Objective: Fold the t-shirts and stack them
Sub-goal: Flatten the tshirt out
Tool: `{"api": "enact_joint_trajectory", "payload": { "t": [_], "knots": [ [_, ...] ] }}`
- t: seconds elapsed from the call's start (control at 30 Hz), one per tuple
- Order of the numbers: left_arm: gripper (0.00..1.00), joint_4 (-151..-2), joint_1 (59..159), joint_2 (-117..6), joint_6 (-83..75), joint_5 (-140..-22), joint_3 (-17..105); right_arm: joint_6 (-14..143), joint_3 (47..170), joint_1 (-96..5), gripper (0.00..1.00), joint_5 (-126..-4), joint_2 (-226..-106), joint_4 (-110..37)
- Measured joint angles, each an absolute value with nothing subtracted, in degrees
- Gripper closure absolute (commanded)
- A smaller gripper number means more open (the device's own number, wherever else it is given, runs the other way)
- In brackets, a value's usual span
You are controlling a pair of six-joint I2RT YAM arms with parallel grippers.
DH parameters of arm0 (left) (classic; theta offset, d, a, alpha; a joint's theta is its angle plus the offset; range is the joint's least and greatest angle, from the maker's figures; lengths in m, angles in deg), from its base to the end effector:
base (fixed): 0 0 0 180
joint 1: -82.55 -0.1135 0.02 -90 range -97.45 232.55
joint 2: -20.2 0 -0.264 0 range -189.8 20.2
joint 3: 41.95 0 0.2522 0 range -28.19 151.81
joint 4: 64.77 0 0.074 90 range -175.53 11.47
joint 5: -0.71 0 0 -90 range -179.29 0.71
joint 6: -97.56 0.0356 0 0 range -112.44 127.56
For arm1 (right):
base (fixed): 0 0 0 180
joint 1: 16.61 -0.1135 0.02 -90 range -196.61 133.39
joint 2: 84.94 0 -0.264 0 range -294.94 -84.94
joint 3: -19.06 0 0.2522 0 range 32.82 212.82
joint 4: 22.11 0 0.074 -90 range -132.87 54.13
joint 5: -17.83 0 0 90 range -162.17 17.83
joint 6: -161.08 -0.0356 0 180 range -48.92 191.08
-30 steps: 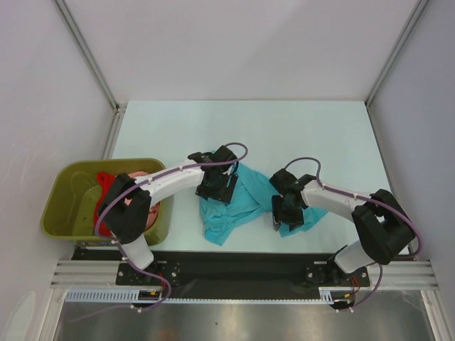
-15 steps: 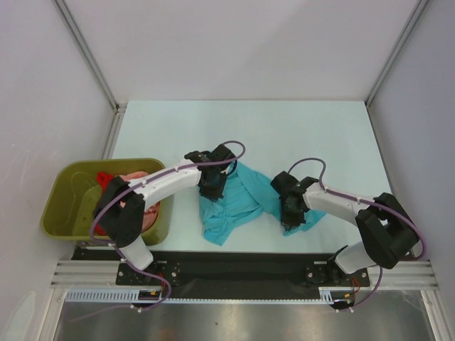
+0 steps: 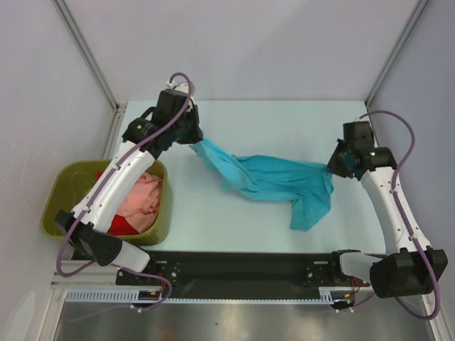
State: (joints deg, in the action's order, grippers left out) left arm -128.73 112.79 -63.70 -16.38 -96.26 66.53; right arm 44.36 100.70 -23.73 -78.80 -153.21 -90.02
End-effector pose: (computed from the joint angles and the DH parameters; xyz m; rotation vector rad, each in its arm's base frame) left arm 0.2664 -0.1503 0.4115 0.0597 2.2776 -0.3670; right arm 0.2298 0.0246 0.3280 0.4741 2.4709 0.0947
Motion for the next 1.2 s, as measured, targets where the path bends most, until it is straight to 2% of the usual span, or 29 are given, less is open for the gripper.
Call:
{"api": "enact_joint_trajectory", "payload": {
  "t": [0.13, 0.5, 0.73, 0.97, 1.1, 1.2],
  "knots": [
    [0.99, -128.51, 110.71, -63.13, -16.4, -96.21, 68.23, 47.64, 107.03, -17.67, 1.0, -77.44, -155.51, -90.74],
    [1.0, -128.34, 110.63, -56.79, -16.36, -95.08, 65.74, 49.08, 115.71, -13.3, 1.0, -76.15, -164.49, -91.66],
    [1.0, -126.7, 110.63, -46.45, -16.31, -93.92, 64.43, 47.46, 118.49, -13.26, 1.0, -74.47, -159.99, -95.05],
    [1.0, -125.28, 110.63, -37.84, -15.86, -92.98, 64.39, 46.24, 130.68, -13.23, 1.0, -76.46, -150.11, -94.9],
    [1.0, -126.06, 110.63, -37.6, -15.86, -93.17, 66.86, 46.26, 135.82, -13.21, 1.0, -78.32, -146.61, -93.41],
    [1.0, -126.59, 110.76, -41.27, -15.9, -93.46, 74.14, 46.26, 140.45, -13.21, 1.0, -78.97, -147.62, -92.78]
  ]
}}
